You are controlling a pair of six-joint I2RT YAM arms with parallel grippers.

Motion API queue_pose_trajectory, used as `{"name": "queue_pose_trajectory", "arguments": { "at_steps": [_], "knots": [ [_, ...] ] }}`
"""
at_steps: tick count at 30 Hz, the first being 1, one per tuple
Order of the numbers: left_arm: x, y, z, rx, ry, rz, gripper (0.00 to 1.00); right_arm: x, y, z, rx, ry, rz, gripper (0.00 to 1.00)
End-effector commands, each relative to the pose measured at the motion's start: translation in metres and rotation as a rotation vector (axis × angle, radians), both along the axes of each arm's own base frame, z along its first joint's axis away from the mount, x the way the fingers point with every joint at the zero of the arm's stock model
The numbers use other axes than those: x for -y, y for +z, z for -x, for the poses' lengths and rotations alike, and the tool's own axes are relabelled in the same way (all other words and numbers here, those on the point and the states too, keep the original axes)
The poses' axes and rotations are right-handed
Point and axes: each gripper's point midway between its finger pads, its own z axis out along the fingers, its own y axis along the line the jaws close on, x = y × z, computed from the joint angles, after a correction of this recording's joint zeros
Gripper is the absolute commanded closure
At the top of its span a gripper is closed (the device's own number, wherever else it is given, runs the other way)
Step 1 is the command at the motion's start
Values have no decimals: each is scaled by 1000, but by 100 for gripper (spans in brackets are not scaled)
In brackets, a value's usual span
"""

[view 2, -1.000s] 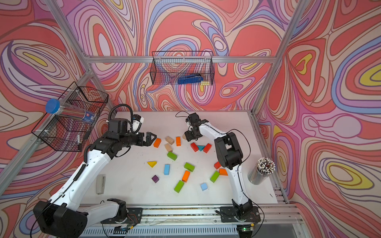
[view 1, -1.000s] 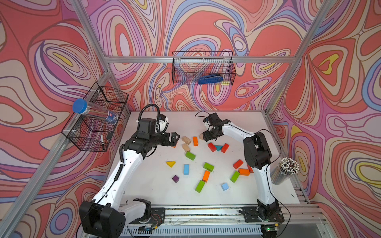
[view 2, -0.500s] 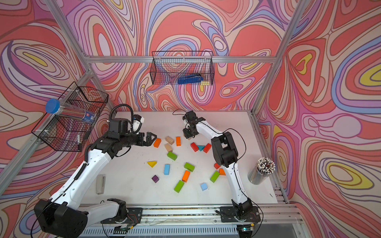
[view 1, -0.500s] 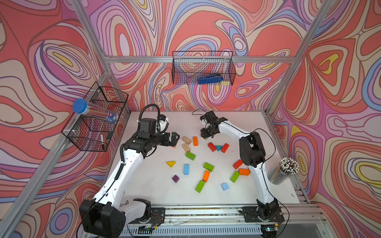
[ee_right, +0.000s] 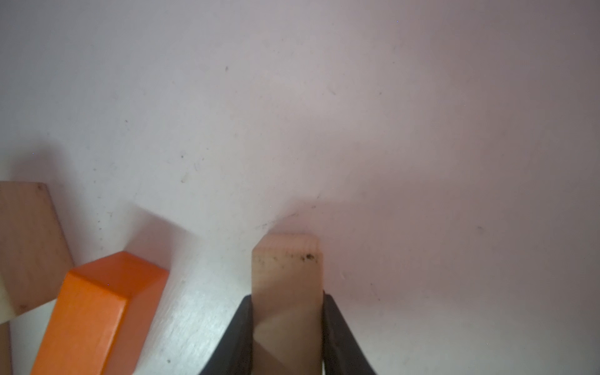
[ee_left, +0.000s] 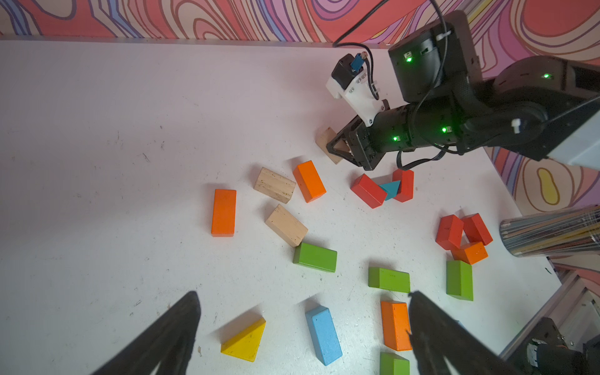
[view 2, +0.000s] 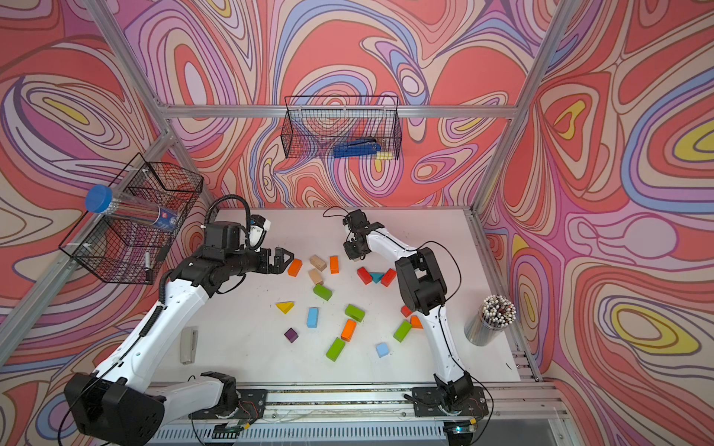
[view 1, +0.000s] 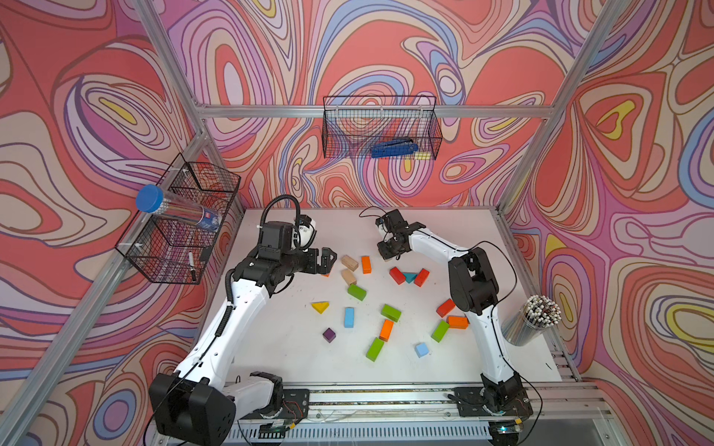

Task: Assemble a heart with building blocks
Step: Pick up the building block from the center of the board, then assemble the building block at the center of the board.

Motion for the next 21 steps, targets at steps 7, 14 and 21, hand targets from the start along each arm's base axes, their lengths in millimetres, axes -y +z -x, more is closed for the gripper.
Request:
{"name": "queue_pose_trajectory", "arguments": {
  "at_steps": [7, 14, 21],
  "knots": [
    [3, -1, 2, -7, -11, 13, 0, 46, 74, 34, 134, -104, -24, 81],
    [3, -1, 3, -10, -11, 20, 0, 91, 83, 90, 113, -242, 19, 81],
    [4, 0, 3, -8, -10, 23, 0, 134, 48, 139, 11, -393, 62, 81]
  ]
}}
